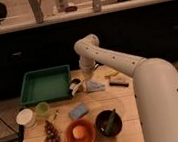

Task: Place brush in metal cup

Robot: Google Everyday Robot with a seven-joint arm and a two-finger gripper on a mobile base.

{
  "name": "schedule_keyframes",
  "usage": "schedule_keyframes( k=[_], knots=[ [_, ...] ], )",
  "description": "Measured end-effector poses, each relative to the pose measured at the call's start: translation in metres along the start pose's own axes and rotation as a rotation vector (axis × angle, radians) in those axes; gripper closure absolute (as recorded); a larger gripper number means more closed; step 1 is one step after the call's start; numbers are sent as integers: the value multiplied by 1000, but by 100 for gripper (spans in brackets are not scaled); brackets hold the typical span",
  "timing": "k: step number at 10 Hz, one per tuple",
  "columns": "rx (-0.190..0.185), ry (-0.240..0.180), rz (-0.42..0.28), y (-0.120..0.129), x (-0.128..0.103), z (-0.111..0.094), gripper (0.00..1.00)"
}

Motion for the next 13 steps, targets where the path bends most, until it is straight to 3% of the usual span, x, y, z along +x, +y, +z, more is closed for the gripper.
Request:
schedule_keyframes(
  k=[2, 7, 13],
  knots=[
    [8, 1, -2, -4, 1, -4, 100],
    [24, -14, -15, -13, 2, -13, 100],
    [30, -60, -43, -26, -4, -10, 100]
  ],
)
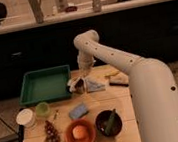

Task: Place brush in metal cup

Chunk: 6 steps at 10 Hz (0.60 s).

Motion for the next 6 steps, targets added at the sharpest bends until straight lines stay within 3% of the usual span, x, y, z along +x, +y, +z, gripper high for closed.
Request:
schedule_keyframes(
  k=[6],
  knots=[
    [-26, -28, -24, -10, -5, 8, 100]
  ],
)
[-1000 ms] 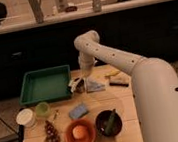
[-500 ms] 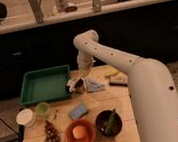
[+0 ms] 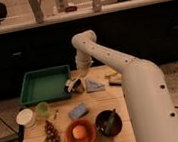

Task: Place brush in metal cup

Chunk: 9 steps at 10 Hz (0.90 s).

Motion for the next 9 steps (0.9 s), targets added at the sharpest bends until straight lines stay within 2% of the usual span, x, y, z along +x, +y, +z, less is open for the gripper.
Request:
schedule_keyframes(
  k=[9],
  knots=[
    [-5, -3, 0, -2, 5, -5, 100]
  ],
)
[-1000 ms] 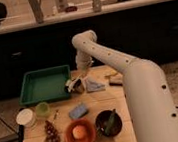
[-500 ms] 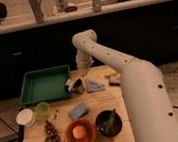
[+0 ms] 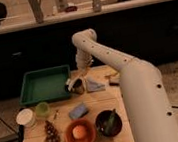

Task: Place brush in metal cup

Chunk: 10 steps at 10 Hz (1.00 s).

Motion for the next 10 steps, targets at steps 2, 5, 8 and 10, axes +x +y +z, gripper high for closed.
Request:
schedule_keyframes(
  k=[2, 5, 8, 10],
  knots=[
    [-1, -1, -8, 0, -3, -2, 100],
    [5, -5, -18, 1, -7, -5, 98],
    [5, -17, -21, 4, -11, -5, 69],
    [5, -22, -19, 7, -13, -5, 49]
  ],
)
